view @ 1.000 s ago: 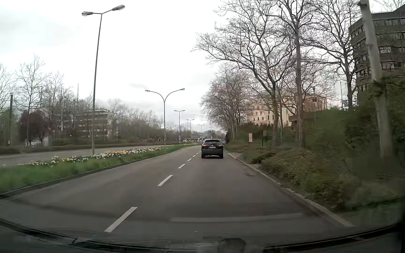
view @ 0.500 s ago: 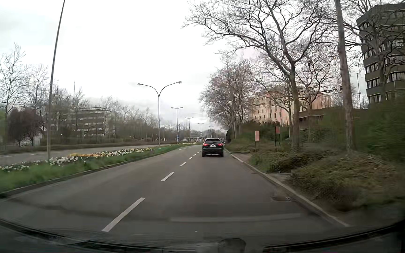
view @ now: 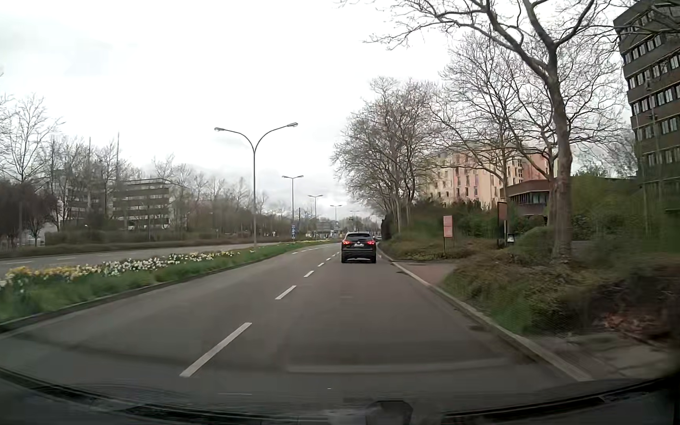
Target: Follow the waypoints while adhering to traffic rules and regulations
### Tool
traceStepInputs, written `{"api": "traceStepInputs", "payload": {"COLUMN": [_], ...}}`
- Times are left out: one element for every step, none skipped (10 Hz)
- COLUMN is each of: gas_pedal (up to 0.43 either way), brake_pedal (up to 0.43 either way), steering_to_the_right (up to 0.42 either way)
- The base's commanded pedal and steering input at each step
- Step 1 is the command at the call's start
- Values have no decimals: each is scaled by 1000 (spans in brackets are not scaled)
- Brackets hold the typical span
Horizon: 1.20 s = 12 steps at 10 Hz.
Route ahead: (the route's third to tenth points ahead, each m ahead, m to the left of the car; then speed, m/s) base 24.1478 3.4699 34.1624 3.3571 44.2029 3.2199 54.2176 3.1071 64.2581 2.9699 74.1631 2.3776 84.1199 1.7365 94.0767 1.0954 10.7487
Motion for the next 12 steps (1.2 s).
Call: {"api": "traceStepInputs", "payload": {"gas_pedal": [189,189,177,169,169,169,157,157,150,150,150,150], "brake_pedal": [0,0,0,0,0,0,0,0,0,0,0,0], "steering_to_the_right": [1,1,2,1,1,1,1,1,1,1,1,1]}}
